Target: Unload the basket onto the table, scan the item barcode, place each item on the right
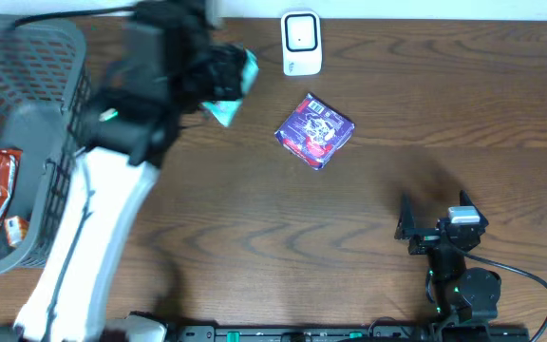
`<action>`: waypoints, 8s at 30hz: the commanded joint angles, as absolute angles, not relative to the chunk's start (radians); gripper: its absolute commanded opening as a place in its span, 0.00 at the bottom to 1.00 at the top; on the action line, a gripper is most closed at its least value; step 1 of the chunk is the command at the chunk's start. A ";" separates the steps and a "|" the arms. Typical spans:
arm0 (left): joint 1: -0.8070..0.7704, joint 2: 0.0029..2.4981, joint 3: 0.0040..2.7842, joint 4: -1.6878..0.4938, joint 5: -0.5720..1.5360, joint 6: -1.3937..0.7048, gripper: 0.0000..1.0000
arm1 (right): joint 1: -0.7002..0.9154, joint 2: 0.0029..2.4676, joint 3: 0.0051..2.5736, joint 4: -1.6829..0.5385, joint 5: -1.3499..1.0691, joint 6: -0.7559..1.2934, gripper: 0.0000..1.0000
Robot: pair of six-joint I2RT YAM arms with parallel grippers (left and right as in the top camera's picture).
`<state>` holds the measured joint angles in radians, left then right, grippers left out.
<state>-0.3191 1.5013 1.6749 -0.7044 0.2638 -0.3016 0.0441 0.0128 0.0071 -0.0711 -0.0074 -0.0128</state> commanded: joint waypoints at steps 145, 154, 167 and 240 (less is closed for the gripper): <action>-0.390 1.777 1.495 -0.655 0.125 -0.281 0.08 | 0.037 0.010 0.006 -0.075 -0.013 -0.023 0.99; -0.365 1.821 1.502 -0.564 0.125 -0.281 0.84 | 0.037 0.010 0.006 -0.075 -0.013 -0.023 0.99; -0.142 1.436 1.504 -0.731 0.125 -0.281 0.95 | 0.037 0.010 0.006 -0.075 -0.013 -0.023 0.99; 0.633 1.293 1.516 -0.640 -0.081 -0.562 0.07 | 0.037 0.010 0.006 -0.075 -0.013 -0.023 0.99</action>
